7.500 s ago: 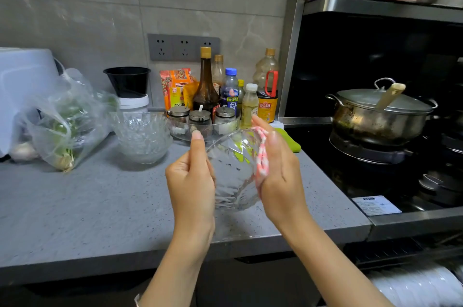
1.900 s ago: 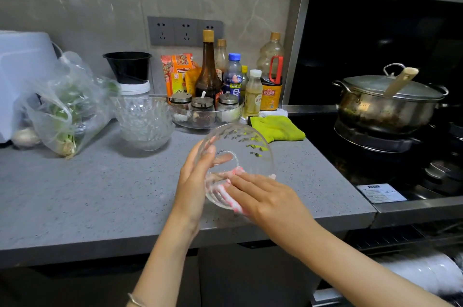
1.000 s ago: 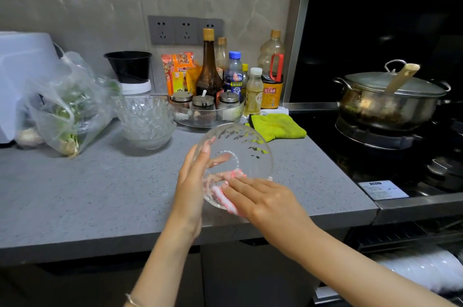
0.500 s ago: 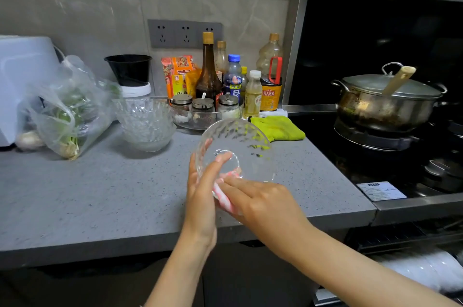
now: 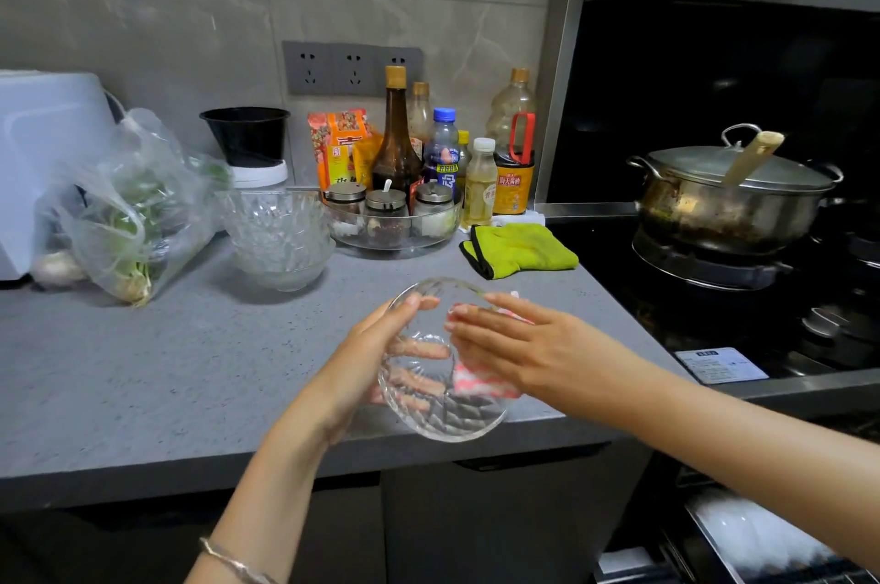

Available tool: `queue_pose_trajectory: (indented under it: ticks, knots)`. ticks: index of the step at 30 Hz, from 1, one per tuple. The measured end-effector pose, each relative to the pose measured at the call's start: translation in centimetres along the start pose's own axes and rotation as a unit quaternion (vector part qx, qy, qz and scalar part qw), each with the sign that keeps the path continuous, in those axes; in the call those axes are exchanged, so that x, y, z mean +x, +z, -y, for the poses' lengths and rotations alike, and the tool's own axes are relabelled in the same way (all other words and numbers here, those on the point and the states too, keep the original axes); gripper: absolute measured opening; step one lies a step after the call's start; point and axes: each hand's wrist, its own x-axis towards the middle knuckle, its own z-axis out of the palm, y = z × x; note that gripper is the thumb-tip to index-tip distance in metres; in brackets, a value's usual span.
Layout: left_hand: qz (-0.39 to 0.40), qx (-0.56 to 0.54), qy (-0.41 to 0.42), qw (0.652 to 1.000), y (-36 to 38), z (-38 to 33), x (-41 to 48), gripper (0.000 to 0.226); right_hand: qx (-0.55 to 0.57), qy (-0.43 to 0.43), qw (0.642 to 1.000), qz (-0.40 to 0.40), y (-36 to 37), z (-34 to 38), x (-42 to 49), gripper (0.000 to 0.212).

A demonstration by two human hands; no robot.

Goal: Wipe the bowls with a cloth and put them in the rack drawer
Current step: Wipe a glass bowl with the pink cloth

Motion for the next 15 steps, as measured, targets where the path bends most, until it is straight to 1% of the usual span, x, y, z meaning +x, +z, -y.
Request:
queue_pose_trajectory:
  ticks: [3,5,7,9,11,13,15]
  knots:
    - [-0.011,-0.015,-0.006,1.0,0.2,0.4,-0.2,0.035,0.034,0.032,0.999,-0.003,-0.2,0.5,-0.2,0.072]
    - [-0.018,-0.023,0.0,1.0,0.1,0.5,-0.4,0.034,0.075,0.036,0.997,0.004,-0.5,0.8,-0.5,0.075]
    - [-0.038,-0.03,0.012,0.999,0.0,0.4,-0.5,0.034,0.12,0.041,0.991,0.03,-0.7,1.1,-1.0,0.07]
    - [-0.059,-0.039,0.019,0.997,0.2,0.5,-0.5,0.035,0.165,0.067,0.983,0.052,-1.0,1.5,-1.1,0.06]
    - [-0.074,-0.057,0.021,0.995,0.7,0.7,-0.6,0.037,0.211,0.101,0.97,0.063,-1.8,2.3,-1.0,0.051]
    - [-0.084,-0.074,0.026,0.993,1.2,1.1,-0.6,0.034,0.26,0.115,0.956,0.066,-3.1,3.6,-0.4,0.053]
    - [-0.084,-0.079,0.029,0.993,1.8,1.4,-0.8,0.032,0.355,0.119,0.924,0.081,-4.2,4.8,0.3,0.061]
